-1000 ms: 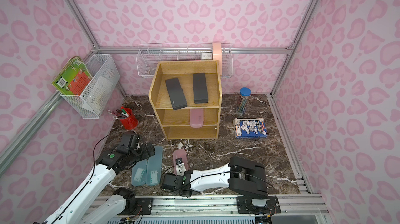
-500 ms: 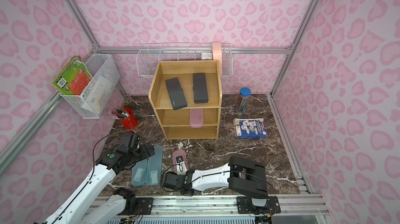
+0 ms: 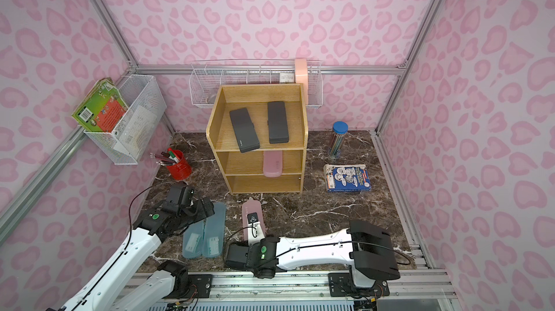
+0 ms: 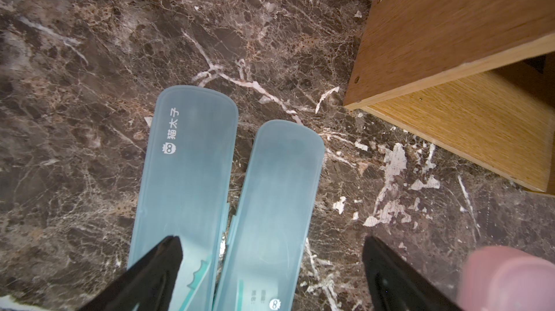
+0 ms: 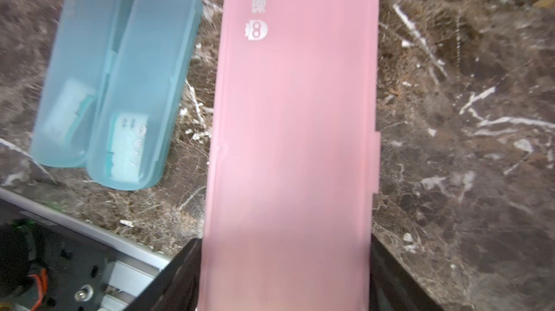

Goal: Place the pencil cases on the shelf according to color
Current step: Pick up the pencil case from the center of the board, then place the pencil case on the shelf.

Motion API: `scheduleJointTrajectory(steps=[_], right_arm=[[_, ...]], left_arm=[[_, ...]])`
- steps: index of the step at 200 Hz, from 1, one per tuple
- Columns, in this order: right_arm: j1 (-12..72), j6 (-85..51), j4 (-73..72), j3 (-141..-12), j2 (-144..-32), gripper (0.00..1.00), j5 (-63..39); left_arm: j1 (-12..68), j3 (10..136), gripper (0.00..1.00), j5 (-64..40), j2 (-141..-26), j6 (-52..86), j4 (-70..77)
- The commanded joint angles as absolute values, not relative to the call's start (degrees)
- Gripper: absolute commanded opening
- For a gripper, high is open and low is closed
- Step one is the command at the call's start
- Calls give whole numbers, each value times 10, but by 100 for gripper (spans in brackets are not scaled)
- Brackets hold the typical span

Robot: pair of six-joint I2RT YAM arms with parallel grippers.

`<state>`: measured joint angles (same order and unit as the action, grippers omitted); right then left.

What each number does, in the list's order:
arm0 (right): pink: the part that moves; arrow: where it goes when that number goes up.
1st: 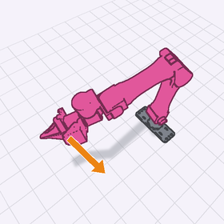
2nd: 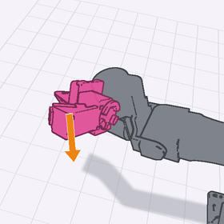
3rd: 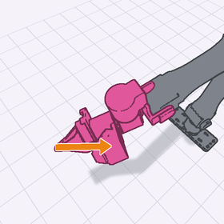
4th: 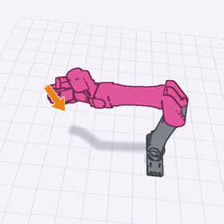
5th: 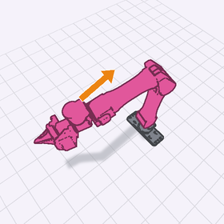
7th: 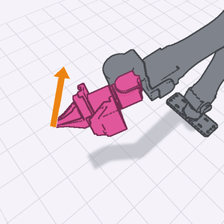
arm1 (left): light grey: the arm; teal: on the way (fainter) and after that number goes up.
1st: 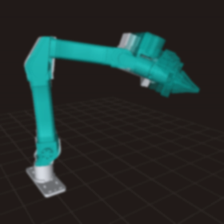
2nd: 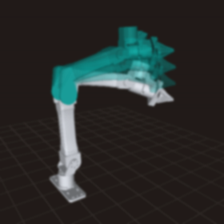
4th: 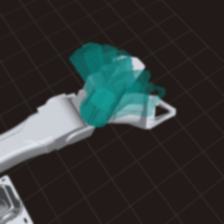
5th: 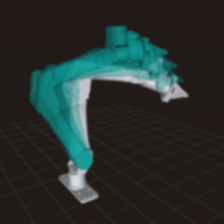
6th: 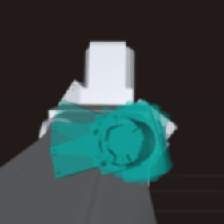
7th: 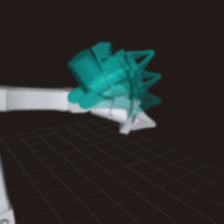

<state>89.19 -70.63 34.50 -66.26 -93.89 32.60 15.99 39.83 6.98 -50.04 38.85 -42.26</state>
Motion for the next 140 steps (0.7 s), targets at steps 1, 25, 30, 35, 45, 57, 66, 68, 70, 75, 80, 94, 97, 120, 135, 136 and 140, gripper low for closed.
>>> scheduleJointTrajectory(steps=[1,25,30,35,45,57,66,68,70,75,80,94,97,120,135,136,140], right_arm=[[888,-689,343,-672,-920,66,392],[848,-615,281,-679,-908,66,379],[838,-600,270,-683,-909,66,377],[828,-586,258,-688,-909,66,375],[806,-551,233,-699,-913,66,370],[781,-514,209,-714,-925,66,377],[761,-485,191,-728,-940,67,381],[755,-480,189,-732,-946,67,380],[749,-477,189,-737,-951,67,378],[733,-471,190,-752,-965,67,372],[719,-465,191,-768,-980,66,366],[685,-442,186,-817,-1018,66,349],[679,-437,183,-825,-1024,66,345],[649,-413,177,-887,-1069,66,312],[639,-403,181,-921,-1087,70,300],[639,-403,181,-923,-1088,71,300],[638,-402,183,-930,-1092,73,296]], left_arm=[[160,399,99,71,-506,388,-409],[160,394,99,69,-513,391,-391],[160,393,99,68,-514,392,-385],[160,392,99,67,-517,393,-380],[160,389,99,64,-521,394,-370],[160,391,99,58,-529,395,-360],[159,393,99,50,-536,396,-352],[159,393,99,48,-538,397,-350],[159,394,99,46,-540,397,-348],[159,393,99,41,-544,398,-343],[159,394,99,37,-549,398,-339],[159,397,99,25,-563,399,-330],[159,399,99,24,-566,398,-329],[160,411,99,16,-587,394,-330],[160,419,99,13,-597,389,-330],[159,419,99,12,-598,388,-330],[159,421,99,12,-600,387,-330]])
